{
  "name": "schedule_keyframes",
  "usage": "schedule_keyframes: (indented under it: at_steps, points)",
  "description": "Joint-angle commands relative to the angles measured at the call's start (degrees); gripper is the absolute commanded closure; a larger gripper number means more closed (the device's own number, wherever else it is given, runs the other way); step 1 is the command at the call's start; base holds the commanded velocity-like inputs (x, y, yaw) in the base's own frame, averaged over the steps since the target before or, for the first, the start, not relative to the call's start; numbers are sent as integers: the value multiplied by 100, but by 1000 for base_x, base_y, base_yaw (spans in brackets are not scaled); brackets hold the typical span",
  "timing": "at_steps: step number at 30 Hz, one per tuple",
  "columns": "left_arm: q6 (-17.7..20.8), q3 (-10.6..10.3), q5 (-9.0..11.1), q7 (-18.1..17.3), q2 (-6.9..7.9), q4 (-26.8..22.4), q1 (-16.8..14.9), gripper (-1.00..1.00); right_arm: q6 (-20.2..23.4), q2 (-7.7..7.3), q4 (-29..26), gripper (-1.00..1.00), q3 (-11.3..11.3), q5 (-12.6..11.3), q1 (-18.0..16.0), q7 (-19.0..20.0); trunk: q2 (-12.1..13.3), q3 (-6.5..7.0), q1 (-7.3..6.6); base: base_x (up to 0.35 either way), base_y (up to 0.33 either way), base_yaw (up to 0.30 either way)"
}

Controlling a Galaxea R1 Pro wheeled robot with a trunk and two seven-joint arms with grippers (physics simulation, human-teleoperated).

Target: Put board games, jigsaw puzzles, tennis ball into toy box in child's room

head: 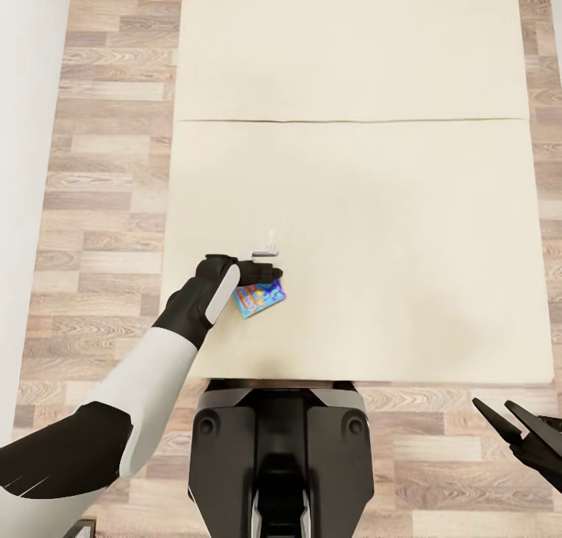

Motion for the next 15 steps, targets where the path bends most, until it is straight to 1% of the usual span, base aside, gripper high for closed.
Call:
schedule_keyframes:
  at_steps: [1, 11, 15]
  points:
    - [36, -2, 0, 47, 0, 163, 1, -100, 37, -1, 0, -100, -3, -14, -1, 4, -7, -6, 4, -97, 0, 0]
    - [36, -2, 0, 47, 0, 163, -2, -100, 37, -9, 0, -100, -4, -19, -1, 4, -7, -6, 4, -98, 0, 0]
    - [36, -2, 0, 47, 0, 163, -3, -100, 37, -10, 0, -100, -6, -22, -1, 4, -7, -6, 4, -190, 0, 0]
